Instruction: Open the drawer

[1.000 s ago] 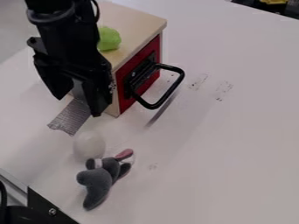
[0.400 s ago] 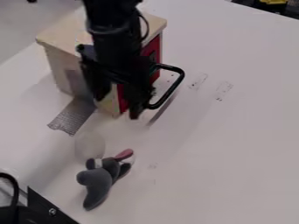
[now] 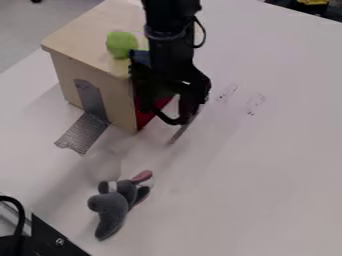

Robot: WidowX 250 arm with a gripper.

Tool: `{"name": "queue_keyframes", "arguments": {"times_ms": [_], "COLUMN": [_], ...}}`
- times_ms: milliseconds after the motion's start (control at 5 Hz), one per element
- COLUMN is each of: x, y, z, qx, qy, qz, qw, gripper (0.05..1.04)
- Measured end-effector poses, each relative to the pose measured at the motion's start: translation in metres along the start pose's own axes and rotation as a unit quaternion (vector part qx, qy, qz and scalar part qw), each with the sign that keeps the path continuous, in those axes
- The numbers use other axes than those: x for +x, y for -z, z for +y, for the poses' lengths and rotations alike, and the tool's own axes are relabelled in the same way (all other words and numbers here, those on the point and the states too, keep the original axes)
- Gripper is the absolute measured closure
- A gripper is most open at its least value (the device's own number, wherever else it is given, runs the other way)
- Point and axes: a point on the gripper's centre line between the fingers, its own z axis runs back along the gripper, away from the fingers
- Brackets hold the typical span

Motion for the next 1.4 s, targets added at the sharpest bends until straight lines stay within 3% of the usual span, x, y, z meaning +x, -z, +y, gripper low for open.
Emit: {"name": "queue_keyframes", "arguments": {"times_ms": [200,400,600,1000,1200,1400], "x": [0.020,0.037,0.043,0.048,0.047,0.043], "y": [0.019,0.024,0.035,0.043,0.043,0.041], "z": [-0.009,-0.020,-0.022,-0.019,-0.033,-0.062], "qx": [0.002,0.003,0.015,0.025,0.007,-0.012], "qy": [0.002,0.004,0.005,-0.002,-0.005,0.011], "qz": [-0.010,-0.036,-0.045,-0.056,-0.056,-0.048], "qw": [1.0000,0.9993,0.9989,0.9981,0.9984,0.9987], "gripper": [0.084,0.084,0.111,0.676,0.910,0.964]}}
